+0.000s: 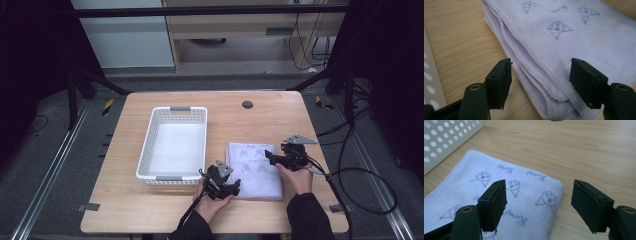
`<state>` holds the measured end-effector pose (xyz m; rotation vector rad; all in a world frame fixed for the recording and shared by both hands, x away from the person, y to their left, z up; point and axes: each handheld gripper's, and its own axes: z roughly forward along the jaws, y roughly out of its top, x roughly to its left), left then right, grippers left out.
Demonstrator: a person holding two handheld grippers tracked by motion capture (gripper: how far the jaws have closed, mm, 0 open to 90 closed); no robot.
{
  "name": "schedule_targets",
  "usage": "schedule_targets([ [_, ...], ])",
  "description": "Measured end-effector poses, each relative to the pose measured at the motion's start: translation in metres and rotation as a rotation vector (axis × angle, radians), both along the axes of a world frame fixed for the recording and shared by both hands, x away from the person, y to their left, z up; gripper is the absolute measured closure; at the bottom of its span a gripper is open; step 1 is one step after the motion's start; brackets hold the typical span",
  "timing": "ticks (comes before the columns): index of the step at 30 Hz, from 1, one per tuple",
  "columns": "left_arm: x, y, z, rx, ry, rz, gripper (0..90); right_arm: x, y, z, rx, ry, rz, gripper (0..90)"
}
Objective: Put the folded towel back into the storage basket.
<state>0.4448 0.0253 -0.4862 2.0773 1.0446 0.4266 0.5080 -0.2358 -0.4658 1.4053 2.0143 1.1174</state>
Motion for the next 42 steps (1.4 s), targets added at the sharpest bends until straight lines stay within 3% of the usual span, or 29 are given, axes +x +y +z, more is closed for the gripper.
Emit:
schedule_targets([
  [15, 0.001, 0.002, -0.009, -0.007, 0.02, 0.002, 32.2, 0.004, -0.003, -0.02, -0.002, 0.07, -0.014, 28.8],
  [27, 0.002, 0.003, -0.015, -0.043, 0.038, 0.011, 32.6, 0.007, -0.003, -0.03, 0.006, 0.116, -0.016, 29.2],
  [37, 0.001, 0.003, -0.017, -0.082, 0.064, 0.001, 42.7, 0.009, -0.004, -0.036, 0.042, 0.157, -0.024, 30.8],
  [42, 0.002, 0.002, -0.015, -0.079, 0.078, 0.0, 45.2, 0.008, -0.002, -0.035, 0.064, 0.165, 0.0, 44.1],
])
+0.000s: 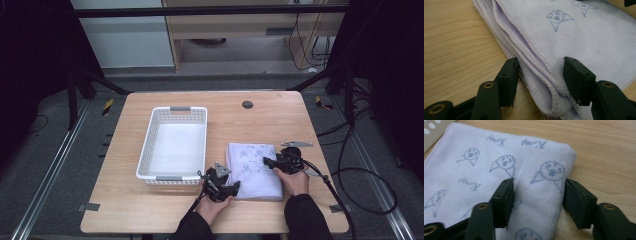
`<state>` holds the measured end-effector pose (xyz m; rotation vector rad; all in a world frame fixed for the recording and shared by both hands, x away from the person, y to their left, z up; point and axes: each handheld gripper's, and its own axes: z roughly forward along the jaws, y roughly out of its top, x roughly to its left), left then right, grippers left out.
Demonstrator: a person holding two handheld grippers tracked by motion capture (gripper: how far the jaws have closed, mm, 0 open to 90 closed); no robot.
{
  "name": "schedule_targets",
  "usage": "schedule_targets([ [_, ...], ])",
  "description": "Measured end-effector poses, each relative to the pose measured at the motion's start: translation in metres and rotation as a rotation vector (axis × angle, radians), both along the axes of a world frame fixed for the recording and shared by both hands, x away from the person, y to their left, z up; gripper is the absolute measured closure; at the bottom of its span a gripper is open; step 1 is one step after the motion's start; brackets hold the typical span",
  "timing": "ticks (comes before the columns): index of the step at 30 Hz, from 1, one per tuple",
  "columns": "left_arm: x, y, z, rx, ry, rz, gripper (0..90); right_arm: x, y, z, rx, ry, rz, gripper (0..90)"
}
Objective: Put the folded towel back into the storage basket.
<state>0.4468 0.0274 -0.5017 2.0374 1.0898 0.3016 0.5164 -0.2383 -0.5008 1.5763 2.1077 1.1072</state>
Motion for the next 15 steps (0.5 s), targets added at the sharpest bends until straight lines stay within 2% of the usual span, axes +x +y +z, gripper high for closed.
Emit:
schedule_targets([
  [5, 0.0001, -0.0002, 0.0005, -0.017, 0.017, -0.007, 51.7, -0.001, 0.0012, 0.0004, 0.031, 0.012, 0.009, 54.0],
  [10, -0.0007, -0.0005, 0.0007, -0.033, 0.026, -0.016, 58.4, -0.003, 0.0023, 0.0024, 0.035, -0.007, 0.038, 66.7],
  [15, -0.0049, -0.0021, 0.0009, -0.035, -0.009, -0.015, 67.6, -0.0045, 0.0029, 0.0053, 0.027, -0.027, 0.051, 71.1],
])
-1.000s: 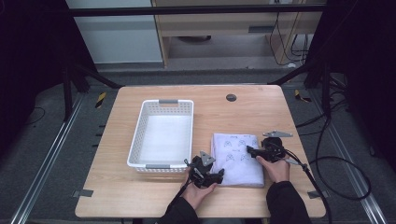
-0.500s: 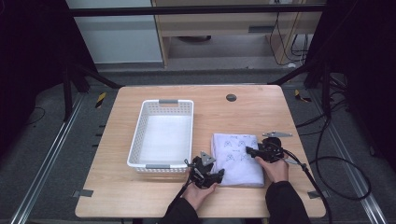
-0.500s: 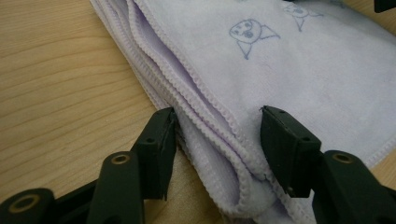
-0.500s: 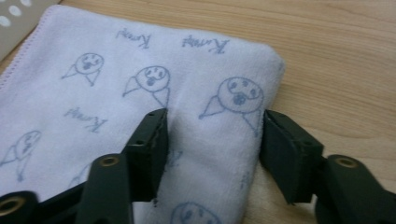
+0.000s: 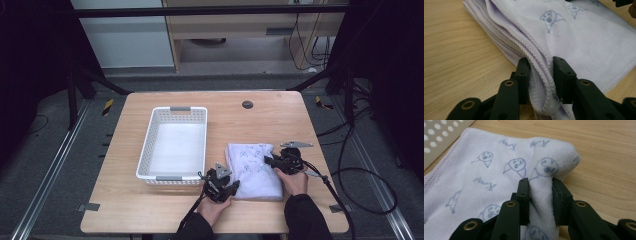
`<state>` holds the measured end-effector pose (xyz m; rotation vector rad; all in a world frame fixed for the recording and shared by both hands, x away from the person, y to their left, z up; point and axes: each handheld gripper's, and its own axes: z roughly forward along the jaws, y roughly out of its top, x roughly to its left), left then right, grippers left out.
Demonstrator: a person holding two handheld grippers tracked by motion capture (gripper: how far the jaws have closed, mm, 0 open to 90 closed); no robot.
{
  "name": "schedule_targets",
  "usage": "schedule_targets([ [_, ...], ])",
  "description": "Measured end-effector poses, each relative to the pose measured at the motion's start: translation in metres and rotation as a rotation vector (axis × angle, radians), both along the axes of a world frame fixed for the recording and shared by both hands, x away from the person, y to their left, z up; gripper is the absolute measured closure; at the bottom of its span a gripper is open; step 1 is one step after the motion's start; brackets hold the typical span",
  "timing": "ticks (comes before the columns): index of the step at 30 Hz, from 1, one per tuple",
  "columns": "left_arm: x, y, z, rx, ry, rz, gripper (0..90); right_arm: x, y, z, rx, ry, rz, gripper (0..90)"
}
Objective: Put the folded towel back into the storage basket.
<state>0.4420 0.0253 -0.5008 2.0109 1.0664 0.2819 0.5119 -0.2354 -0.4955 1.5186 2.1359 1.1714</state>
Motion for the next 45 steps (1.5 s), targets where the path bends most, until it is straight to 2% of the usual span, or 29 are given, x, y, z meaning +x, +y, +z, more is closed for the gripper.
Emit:
schedule_targets([
  [5, 0.001, 0.003, 0.003, -0.023, -0.001, 0.005, 73.2, -0.004, 0.0, 0.009, 0.019, -0.033, 0.005, 72.0],
  [9, 0.0, 0.006, 0.01, -0.029, -0.022, 0.003, 74.2, -0.009, -0.001, 0.017, 0.017, -0.064, 0.019, 72.1],
  [16, -0.004, 0.012, 0.032, -0.032, -0.07, -0.016, 74.4, -0.017, 0.001, 0.037, 0.023, -0.116, 0.024, 72.2],
  [23, -0.008, 0.013, 0.051, -0.005, -0.124, -0.034, 74.4, -0.022, 0.003, 0.053, 0.025, -0.162, 0.022, 72.1],
  [36, -0.011, 0.024, 0.078, 0.011, -0.162, -0.037, 74.3, -0.028, 0.012, 0.077, 0.029, -0.224, 0.017, 72.0],
  [45, -0.012, 0.034, 0.099, 0.021, -0.205, -0.032, 74.3, -0.027, 0.022, 0.094, 0.046, -0.262, 0.023, 72.1],
])
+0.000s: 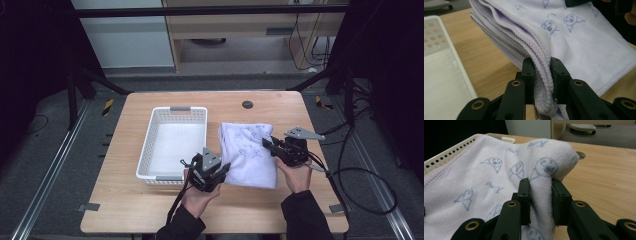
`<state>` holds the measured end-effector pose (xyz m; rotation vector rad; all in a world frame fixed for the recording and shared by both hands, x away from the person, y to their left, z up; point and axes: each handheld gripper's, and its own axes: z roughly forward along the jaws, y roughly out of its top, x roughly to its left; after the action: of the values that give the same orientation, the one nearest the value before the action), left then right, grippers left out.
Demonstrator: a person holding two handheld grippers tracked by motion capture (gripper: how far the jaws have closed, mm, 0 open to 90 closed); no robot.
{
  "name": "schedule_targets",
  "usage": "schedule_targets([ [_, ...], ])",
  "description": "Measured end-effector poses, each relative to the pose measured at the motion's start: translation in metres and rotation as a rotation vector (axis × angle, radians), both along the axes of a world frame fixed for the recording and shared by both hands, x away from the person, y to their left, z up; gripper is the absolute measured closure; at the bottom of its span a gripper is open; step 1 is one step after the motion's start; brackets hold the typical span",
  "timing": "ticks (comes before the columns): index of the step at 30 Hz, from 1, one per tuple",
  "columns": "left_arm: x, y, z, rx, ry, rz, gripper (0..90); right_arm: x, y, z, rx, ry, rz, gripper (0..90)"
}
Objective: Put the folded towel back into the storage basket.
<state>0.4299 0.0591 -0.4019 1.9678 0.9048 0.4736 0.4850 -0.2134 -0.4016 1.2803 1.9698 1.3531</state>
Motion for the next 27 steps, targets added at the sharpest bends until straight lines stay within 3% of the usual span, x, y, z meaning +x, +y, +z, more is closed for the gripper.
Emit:
schedule_targets([
  [14, -0.002, 0.021, 0.03, -0.006, -0.051, 0.023, 74.3, 0.002, 0.02, 0.033, 0.002, -0.055, 0.015, 72.1],
  [27, 0.0, 0.044, 0.044, -0.013, -0.077, 0.049, 74.3, 0.01, 0.044, 0.049, 0.005, -0.076, 0.039, 72.1],
])
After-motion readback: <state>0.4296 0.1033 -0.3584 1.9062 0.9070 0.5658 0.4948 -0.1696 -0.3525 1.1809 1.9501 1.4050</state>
